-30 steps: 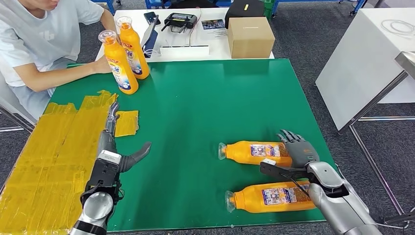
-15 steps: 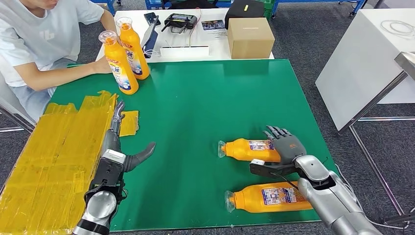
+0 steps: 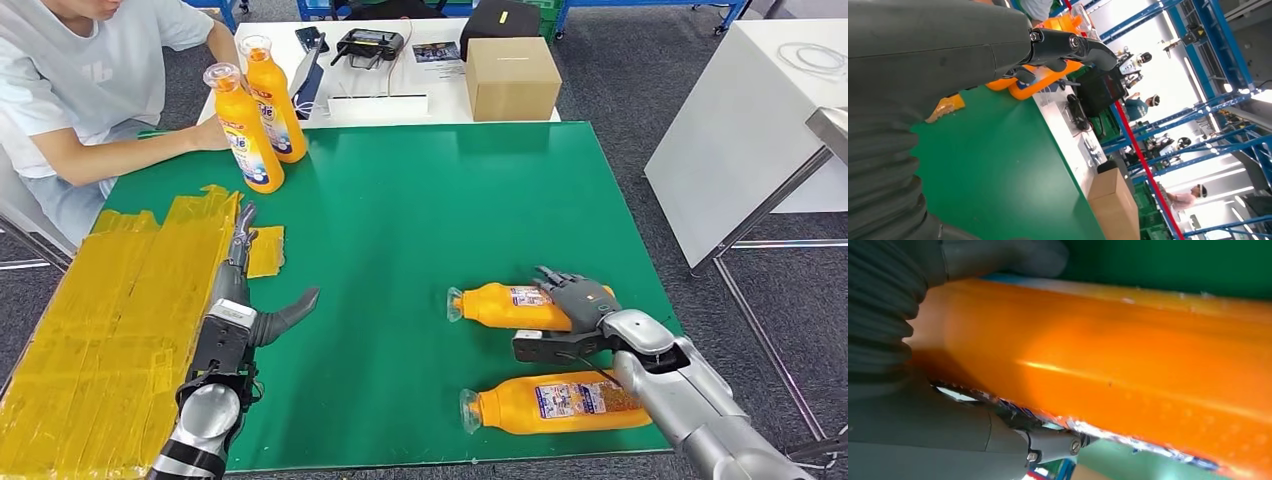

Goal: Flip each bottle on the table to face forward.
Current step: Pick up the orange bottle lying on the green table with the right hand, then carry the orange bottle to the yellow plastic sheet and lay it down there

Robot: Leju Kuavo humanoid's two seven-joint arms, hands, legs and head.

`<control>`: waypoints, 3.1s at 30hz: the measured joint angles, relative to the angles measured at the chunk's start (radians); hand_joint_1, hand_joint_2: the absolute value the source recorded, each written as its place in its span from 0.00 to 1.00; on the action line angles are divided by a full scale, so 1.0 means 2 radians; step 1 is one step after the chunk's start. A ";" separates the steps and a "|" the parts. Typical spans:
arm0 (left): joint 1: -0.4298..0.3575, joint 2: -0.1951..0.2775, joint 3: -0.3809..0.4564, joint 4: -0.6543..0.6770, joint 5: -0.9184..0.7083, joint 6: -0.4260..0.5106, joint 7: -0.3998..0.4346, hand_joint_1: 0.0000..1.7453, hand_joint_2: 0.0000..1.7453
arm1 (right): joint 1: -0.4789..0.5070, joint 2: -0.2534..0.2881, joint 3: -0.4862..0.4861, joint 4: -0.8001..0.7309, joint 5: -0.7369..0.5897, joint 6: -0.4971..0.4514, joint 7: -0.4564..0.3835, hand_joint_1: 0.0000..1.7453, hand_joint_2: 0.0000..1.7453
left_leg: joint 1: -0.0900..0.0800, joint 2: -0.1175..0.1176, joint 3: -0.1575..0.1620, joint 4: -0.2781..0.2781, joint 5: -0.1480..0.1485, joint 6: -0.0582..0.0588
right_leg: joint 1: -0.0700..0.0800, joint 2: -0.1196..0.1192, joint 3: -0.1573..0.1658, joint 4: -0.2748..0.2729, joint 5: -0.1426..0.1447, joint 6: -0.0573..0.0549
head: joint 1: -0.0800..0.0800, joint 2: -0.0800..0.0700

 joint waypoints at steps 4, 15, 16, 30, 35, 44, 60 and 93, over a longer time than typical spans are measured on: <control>-0.005 0.000 -0.005 0.010 0.006 0.001 -0.002 0.00 1.00 | -0.014 -0.020 0.026 0.005 -0.025 0.008 0.000 1.00 1.00 | 0.000 0.000 0.000 0.000 0.000 0.000 | 0.000 0.000 0.000 0.000 0.000 0.000 | 0.000 0.000; -0.008 0.000 -0.011 0.016 0.009 0.000 -0.001 0.00 1.00 | -0.021 -0.031 0.054 0.009 -0.031 -0.042 0.023 1.00 1.00 | 0.000 -0.001 0.000 0.000 0.000 0.000 | 0.000 0.000 0.000 0.000 0.000 0.000 | 0.000 0.000; -0.008 0.000 -0.012 0.015 0.007 -0.002 0.001 0.00 1.00 | -0.018 -0.028 0.052 0.008 -0.030 -0.063 0.025 1.00 1.00 | 0.000 -0.001 0.000 0.000 0.000 0.000 | 0.000 0.000 0.000 0.000 0.000 0.000 | 0.000 0.000; -0.010 0.001 -0.059 -0.012 0.028 -0.107 0.038 0.00 1.00 | 0.103 0.131 -0.133 -0.151 -0.126 -0.287 -0.039 1.00 1.00 | 0.001 -0.002 -0.003 0.000 0.000 0.000 | 0.001 -0.001 -0.003 0.000 0.000 0.000 | 0.000 0.000; -0.013 0.001 -0.068 -0.013 0.036 -0.115 0.040 0.00 1.00 | 0.120 0.154 -0.161 -0.176 -0.138 -0.294 -0.051 1.00 1.00 | 0.000 -0.002 -0.003 0.000 0.000 0.000 | 0.000 -0.001 -0.003 0.000 0.000 0.000 | 0.000 0.000; -0.021 0.005 -0.081 -0.011 0.068 -0.135 0.064 0.00 1.00 | 0.145 0.195 -0.177 -0.203 -0.210 -0.282 -0.100 1.00 1.00 | 0.000 -0.002 -0.003 0.000 0.000 0.000 | 0.000 -0.001 -0.003 0.000 0.000 0.000 | 0.000 0.000; -0.047 0.005 -0.081 0.012 0.172 -0.182 0.100 0.00 1.00 | 0.148 0.251 -0.080 -0.171 -0.230 -0.217 -0.117 1.00 1.00 | 0.000 -0.002 -0.004 0.000 0.000 0.000 | 0.001 -0.001 -0.003 0.000 0.000 0.000 | 0.000 0.000; -0.057 0.011 -0.085 0.029 0.211 -0.202 0.106 0.00 1.00 | 0.107 0.267 -0.014 -0.102 -0.231 -0.218 -0.110 1.00 1.00 | 0.000 -0.002 -0.004 0.000 0.000 0.000 | 0.000 -0.001 -0.003 0.000 0.000 0.000 | 0.000 0.000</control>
